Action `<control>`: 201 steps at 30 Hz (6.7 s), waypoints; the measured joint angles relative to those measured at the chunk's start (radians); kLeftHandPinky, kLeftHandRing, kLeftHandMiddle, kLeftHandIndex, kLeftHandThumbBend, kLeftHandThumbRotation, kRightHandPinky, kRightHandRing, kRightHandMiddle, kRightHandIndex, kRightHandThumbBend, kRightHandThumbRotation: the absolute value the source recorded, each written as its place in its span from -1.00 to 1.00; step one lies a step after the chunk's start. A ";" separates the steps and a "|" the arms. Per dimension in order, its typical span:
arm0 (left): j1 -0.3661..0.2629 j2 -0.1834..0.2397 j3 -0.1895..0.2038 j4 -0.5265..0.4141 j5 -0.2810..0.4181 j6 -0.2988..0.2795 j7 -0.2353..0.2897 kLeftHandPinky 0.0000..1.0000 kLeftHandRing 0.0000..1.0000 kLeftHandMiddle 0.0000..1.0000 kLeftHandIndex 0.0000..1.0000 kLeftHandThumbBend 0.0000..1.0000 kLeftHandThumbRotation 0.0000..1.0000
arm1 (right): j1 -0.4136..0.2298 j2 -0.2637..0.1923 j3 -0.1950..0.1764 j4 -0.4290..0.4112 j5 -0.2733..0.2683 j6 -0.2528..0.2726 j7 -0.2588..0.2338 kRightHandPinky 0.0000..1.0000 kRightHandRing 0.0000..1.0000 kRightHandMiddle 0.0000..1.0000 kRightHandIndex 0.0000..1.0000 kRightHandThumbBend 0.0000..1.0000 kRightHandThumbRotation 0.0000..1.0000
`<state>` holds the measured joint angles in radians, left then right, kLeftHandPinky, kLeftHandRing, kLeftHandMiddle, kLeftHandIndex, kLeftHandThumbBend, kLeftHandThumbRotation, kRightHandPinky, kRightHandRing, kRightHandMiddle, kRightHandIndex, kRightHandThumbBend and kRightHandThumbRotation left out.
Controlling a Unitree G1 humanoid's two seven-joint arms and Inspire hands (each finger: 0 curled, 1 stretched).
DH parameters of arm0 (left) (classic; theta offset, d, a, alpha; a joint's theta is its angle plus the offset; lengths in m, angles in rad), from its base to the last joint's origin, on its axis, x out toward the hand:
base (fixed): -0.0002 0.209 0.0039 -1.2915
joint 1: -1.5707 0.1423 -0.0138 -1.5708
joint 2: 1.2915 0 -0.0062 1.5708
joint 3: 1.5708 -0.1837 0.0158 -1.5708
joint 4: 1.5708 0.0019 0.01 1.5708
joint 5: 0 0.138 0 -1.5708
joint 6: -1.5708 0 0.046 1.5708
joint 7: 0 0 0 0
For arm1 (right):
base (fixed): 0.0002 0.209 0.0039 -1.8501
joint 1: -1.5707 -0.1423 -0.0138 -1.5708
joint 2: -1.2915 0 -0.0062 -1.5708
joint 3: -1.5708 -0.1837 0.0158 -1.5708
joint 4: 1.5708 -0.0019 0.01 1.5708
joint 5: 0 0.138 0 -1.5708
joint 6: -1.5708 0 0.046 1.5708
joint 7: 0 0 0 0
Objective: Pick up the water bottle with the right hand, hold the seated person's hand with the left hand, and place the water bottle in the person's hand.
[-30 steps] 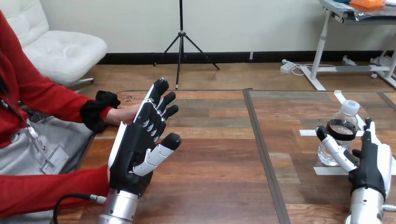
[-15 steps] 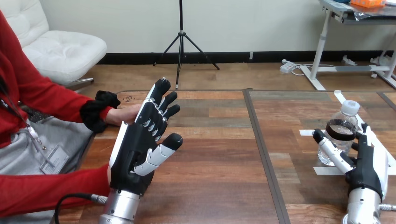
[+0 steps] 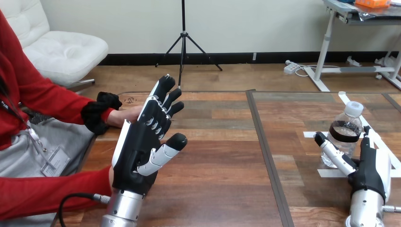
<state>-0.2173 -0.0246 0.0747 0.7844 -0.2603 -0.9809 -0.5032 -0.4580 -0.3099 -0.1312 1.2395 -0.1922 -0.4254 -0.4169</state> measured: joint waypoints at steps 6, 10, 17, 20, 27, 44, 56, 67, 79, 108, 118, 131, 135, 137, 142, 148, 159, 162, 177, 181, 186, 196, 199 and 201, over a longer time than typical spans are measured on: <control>0.002 -0.001 -0.006 0.000 -0.004 0.001 -0.011 0.76 0.87 0.92 0.88 1.00 0.19 | -0.010 0.000 0.000 0.008 0.001 0.004 0.005 0.79 0.98 1.00 1.00 1.00 0.21; 0.003 -0.001 -0.009 0.000 -0.007 0.001 -0.021 0.77 0.87 0.93 0.88 1.00 0.18 | -0.015 0.000 0.000 0.014 0.002 0.005 0.012 0.82 0.99 1.00 1.00 1.00 0.20; 0.005 -0.001 -0.016 -0.001 -0.009 0.001 -0.033 0.77 0.87 0.93 0.88 1.00 0.17 | -0.018 0.000 0.002 0.025 0.001 0.010 0.019 0.83 0.99 1.00 1.00 1.00 0.22; 0.007 0.000 -0.017 -0.001 -0.009 0.001 -0.036 0.77 0.87 0.93 0.88 1.00 0.17 | -0.019 0.000 0.003 0.027 0.001 0.015 0.019 0.83 0.99 1.00 1.00 1.00 0.23; 0.014 0.000 -0.018 -0.002 -0.009 0.001 -0.040 0.76 0.87 0.93 0.88 1.00 0.17 | -0.027 0.000 0.010 0.028 -0.001 0.028 0.018 0.82 0.98 1.00 1.00 1.00 0.22; 0.023 0.006 -0.018 -0.013 -0.010 0.001 -0.050 0.75 0.86 0.91 0.87 1.00 0.16 | -0.041 -0.002 0.011 0.030 0.000 0.051 0.026 0.81 0.99 1.00 1.00 1.00 0.24; 0.030 0.011 -0.018 -0.043 -0.022 0.012 -0.060 0.75 0.86 0.92 0.87 1.00 0.16 | -0.051 -0.003 0.011 0.034 0.001 0.060 0.034 0.81 0.99 1.00 1.00 1.00 0.24; 0.034 0.015 -0.018 -0.052 -0.022 0.012 -0.059 0.72 0.84 0.90 0.86 1.00 0.16 | -0.064 -0.003 0.010 0.044 0.001 0.065 0.040 0.83 1.00 1.00 1.00 1.00 0.20; 0.057 0.021 -0.018 -0.083 -0.022 0.024 -0.060 0.71 0.84 0.90 0.85 1.00 0.15 | -0.082 -0.003 -0.002 0.057 0.034 0.070 0.070 0.91 1.00 1.00 1.00 1.00 0.10; 0.117 0.023 -0.021 -0.191 -0.037 0.075 -0.062 0.70 0.82 0.88 0.84 1.00 0.15 | -0.133 -0.003 -0.028 0.063 0.079 0.071 0.078 0.83 0.97 0.98 1.00 1.00 -0.27; 0.149 0.023 -0.025 -0.252 -0.047 0.099 -0.063 0.68 0.81 0.87 0.83 1.00 0.17 | -0.148 -0.003 -0.047 0.065 0.104 0.088 0.079 0.76 0.87 0.89 0.93 1.00 -0.46; 0.187 0.022 -0.030 -0.318 -0.049 0.111 -0.072 0.67 0.80 0.86 0.83 1.00 0.20 | -0.156 0.009 -0.085 0.074 0.143 0.088 0.024 0.41 0.52 0.62 0.64 1.00 -0.82; 0.202 0.019 -0.036 -0.344 -0.051 0.128 -0.071 0.65 0.79 0.85 0.82 1.00 0.19 | -0.158 0.015 -0.096 0.078 0.148 0.088 -0.006 0.31 0.43 0.54 0.56 1.00 -0.93; 0.209 0.018 -0.040 -0.355 -0.052 0.132 -0.070 0.65 0.79 0.84 0.82 1.00 0.19 | -0.159 0.019 -0.105 0.078 0.154 0.088 -0.016 0.28 0.40 0.51 0.53 0.98 -0.95; 0.221 0.012 -0.050 -0.369 -0.052 0.133 -0.069 0.62 0.78 0.84 0.81 1.00 0.17 | -0.159 0.030 -0.125 0.080 0.173 0.088 -0.034 0.17 0.28 0.38 0.41 0.93 -0.99; 0.228 0.007 -0.065 -0.387 -0.063 0.140 -0.073 0.61 0.78 0.84 0.82 1.00 0.14 | -0.162 0.041 -0.140 0.083 0.185 0.101 -0.069 0.09 0.19 0.25 0.27 0.91 -1.00; 0.241 0.001 -0.093 -0.451 -0.088 0.176 -0.078 0.60 0.77 0.83 0.80 1.00 0.09 | -0.176 0.044 -0.161 0.097 0.196 0.145 -0.090 0.07 0.14 0.17 0.07 0.86 -1.00; 0.245 -0.002 -0.099 -0.468 -0.087 0.185 -0.073 0.60 0.77 0.84 0.80 1.00 0.08 | -0.177 0.044 -0.165 0.097 0.198 0.147 -0.091 0.10 0.15 0.18 0.05 0.84 -1.00; 0.250 -0.016 -0.115 -0.482 -0.102 0.210 -0.088 0.62 0.79 0.86 0.82 1.00 0.08 | -0.184 0.044 -0.160 0.097 0.190 0.172 -0.101 0.04 0.17 0.20 0.03 0.81 -1.00; 0.250 -0.017 -0.116 -0.482 -0.103 0.210 -0.092 0.63 0.79 0.86 0.82 1.00 0.09 | -0.185 0.043 -0.160 0.097 0.189 0.173 -0.101 0.06 0.19 0.23 0.03 0.79 -1.00; 0.250 -0.020 -0.117 -0.482 -0.102 0.210 -0.092 0.63 0.79 0.85 0.81 1.00 0.14 | -0.185 0.043 -0.160 0.097 0.190 0.173 -0.101 0.06 0.18 0.19 0.02 0.81 -1.00; 0.246 -0.024 -0.122 -0.481 -0.119 0.218 -0.111 0.66 0.81 0.86 0.82 1.00 0.14 | -0.185 0.043 -0.163 0.097 0.194 0.171 -0.101 0.09 0.18 0.18 0.05 0.84 -1.00; 0.244 -0.025 -0.125 -0.480 -0.121 0.222 -0.113 0.66 0.81 0.87 0.82 1.00 0.13 | -0.185 0.043 -0.163 0.097 0.194 0.171 -0.101 0.08 0.18 0.17 0.05 0.89 -1.00; 0.242 -0.025 -0.127 -0.479 -0.121 0.225 -0.115 0.66 0.81 0.87 0.82 1.00 0.13 | -0.185 0.043 -0.163 0.097 0.194 0.171 -0.101 0.08 0.18 0.17 0.06 0.89 -1.00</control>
<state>0.0243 -0.0491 -0.0520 0.3058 -0.3815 -0.7557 -0.6178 -0.6428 -0.2669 -0.2943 1.3369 0.0016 -0.2548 -0.5183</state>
